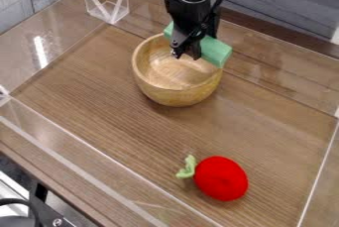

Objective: Remove the green block from the brown bowl and put it on the table

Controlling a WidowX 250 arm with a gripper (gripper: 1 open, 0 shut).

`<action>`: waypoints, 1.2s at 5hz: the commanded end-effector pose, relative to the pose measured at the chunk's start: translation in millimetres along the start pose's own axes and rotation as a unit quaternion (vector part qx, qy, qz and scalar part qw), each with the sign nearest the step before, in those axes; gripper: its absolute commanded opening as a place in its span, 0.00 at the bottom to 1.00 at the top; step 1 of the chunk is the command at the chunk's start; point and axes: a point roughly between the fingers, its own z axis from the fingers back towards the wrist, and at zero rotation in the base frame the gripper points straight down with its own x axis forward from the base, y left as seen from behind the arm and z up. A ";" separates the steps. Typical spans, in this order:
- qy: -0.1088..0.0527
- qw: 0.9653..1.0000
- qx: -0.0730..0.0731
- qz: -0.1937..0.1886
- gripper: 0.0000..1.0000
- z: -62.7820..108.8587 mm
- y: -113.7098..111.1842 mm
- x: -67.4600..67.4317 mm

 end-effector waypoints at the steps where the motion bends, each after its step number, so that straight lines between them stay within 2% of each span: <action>1: 0.014 0.999 -0.047 0.001 0.00 36.2 -17.6 -12.5; 2: 0.032 0.998 -0.054 -0.029 0.00 44.8 -17.8 -41.3; 3: 0.045 0.996 -0.055 -0.061 0.00 46.8 -12.7 -76.6; 4: 0.053 0.994 -0.061 -0.069 0.00 59.1 -12.4 -86.8; 6: 0.036 0.994 -0.050 -0.089 0.00 54.9 6.6 -114.5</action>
